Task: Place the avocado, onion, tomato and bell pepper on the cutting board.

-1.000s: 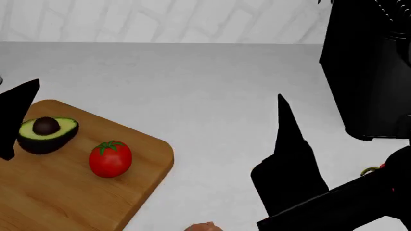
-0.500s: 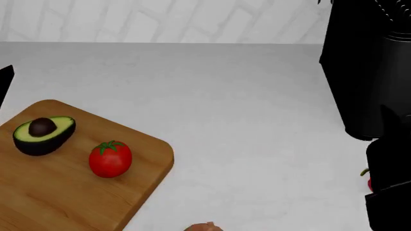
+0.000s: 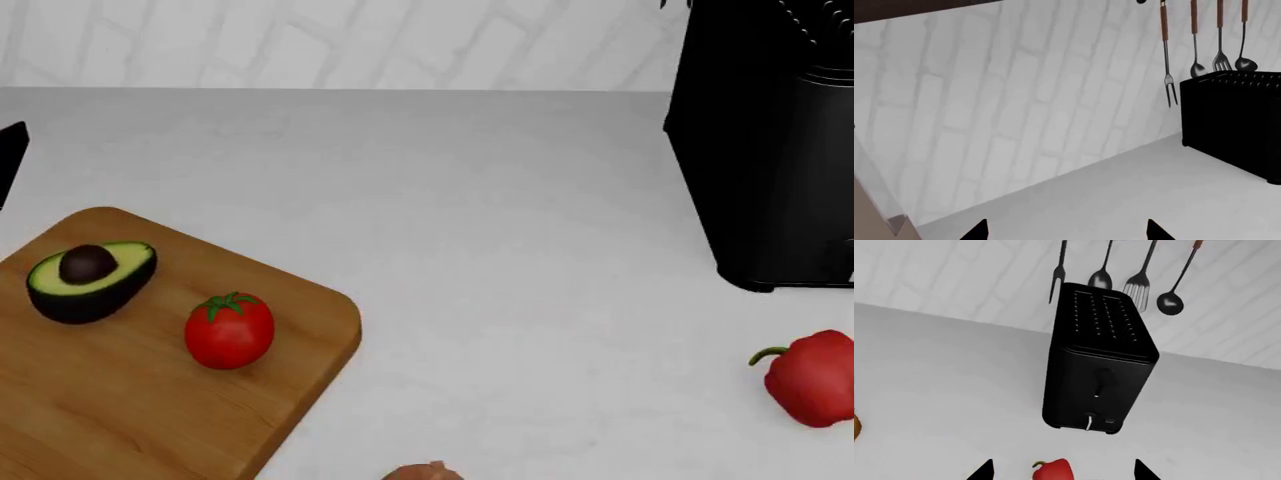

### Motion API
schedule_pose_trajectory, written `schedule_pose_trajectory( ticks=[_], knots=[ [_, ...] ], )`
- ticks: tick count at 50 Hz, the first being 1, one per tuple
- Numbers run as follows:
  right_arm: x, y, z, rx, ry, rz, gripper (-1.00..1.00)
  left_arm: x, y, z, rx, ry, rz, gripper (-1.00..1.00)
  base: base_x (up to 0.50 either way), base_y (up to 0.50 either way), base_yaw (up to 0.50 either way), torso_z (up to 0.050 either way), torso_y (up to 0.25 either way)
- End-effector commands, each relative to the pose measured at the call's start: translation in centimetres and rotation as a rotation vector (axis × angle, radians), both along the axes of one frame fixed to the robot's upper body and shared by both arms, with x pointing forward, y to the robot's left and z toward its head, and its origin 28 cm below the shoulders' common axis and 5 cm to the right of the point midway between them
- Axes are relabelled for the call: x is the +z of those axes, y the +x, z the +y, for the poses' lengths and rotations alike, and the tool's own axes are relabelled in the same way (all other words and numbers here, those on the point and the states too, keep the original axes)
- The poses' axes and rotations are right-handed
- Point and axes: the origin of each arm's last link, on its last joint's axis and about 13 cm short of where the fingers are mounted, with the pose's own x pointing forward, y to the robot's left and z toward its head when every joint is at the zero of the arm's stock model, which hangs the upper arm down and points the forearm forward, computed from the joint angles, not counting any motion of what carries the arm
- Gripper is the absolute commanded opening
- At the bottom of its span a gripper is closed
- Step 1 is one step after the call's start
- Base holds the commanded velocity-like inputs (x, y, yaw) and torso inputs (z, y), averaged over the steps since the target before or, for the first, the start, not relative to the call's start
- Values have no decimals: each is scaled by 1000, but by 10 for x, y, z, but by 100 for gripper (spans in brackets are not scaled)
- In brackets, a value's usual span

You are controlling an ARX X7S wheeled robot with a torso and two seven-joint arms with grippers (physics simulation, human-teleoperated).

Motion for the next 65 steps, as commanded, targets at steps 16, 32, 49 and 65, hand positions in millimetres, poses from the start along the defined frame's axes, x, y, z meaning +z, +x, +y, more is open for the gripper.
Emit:
schedule_pose_trajectory(
  ticks=[16,32,49,65],
  knots=[
    [-3,61,-25,-65,99,79,100,5,1,-3,-29,2,-29,100,0,0,0,0,0],
    [-24,84,-26,-72,119,147,100,8,-1,-3,-23,5,-38,100,0,0,0,0,0],
    [-44,98,-21,-65,145,194,100,9,0,-2,-17,2,-41,100,0,0,0,0,0],
    [-65,108,-21,-69,159,233,100,11,-3,-2,-16,6,-48,100,0,0,0,0,0]
  ],
)
